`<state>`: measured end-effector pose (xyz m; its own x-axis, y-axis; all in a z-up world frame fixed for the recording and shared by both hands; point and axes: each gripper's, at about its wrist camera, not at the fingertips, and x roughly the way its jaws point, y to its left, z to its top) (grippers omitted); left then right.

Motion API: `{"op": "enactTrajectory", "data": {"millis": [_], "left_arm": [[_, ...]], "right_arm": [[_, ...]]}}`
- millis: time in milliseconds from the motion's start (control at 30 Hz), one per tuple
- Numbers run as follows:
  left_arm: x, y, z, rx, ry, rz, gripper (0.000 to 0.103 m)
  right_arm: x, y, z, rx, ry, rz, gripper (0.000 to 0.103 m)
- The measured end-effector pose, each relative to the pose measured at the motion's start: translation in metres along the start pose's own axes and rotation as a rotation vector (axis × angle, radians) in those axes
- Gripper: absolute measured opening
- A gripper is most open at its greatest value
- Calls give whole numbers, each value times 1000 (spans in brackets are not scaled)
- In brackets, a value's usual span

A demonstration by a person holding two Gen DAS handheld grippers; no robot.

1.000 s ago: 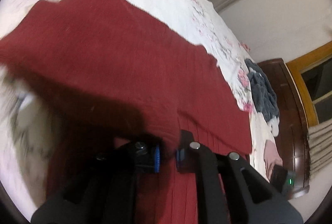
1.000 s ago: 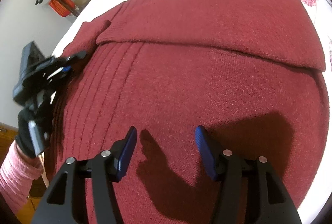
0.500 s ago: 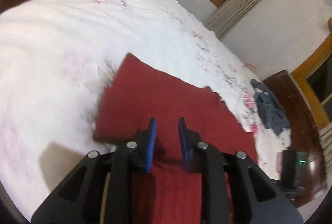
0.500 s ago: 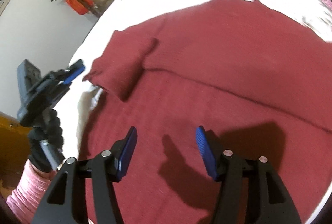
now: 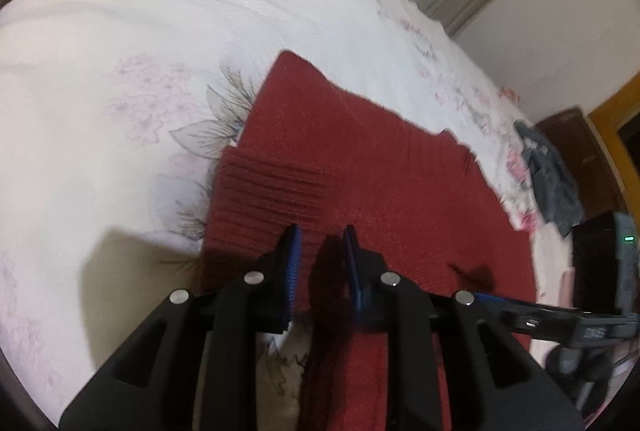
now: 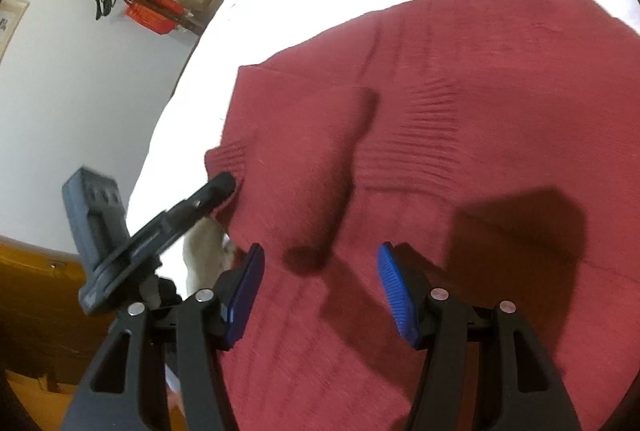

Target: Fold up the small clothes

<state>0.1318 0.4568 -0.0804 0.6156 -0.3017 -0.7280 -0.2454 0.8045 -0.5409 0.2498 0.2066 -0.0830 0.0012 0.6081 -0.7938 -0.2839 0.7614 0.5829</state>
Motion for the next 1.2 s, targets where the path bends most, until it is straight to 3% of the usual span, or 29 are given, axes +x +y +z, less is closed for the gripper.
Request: {"op": "enactTrajectory", "data": {"millis": [200, 333, 400, 533, 633, 867, 1033, 1200], "left_arm": [[-29, 7, -2, 19, -56, 33, 28], [-39, 15, -1, 6, -68, 41, 29], [-41, 16, 0, 5, -74, 46, 29], [-43, 8, 3, 17, -90, 40, 29], [-38, -7, 4, 44, -82, 25, 29], [-5, -49, -1, 121, -41, 15, 31], [28, -65, -6, 148, 4, 56, 31], [51, -67, -5, 194, 18, 145, 31]], "right_arm": [[26, 11, 12, 0, 17, -9, 59], [39, 16, 15, -19, 28, -18, 20], [32, 24, 13, -63, 11, -12, 13], [-5, 38, 12, -139, -59, 22, 12], [-33, 40, 10, -188, -104, -16, 12], [-90, -7, 4, -182, -176, -135, 12], [-92, -54, 3, -92, -170, -174, 12], [-81, -74, 3, -47, -156, -181, 12]]}}
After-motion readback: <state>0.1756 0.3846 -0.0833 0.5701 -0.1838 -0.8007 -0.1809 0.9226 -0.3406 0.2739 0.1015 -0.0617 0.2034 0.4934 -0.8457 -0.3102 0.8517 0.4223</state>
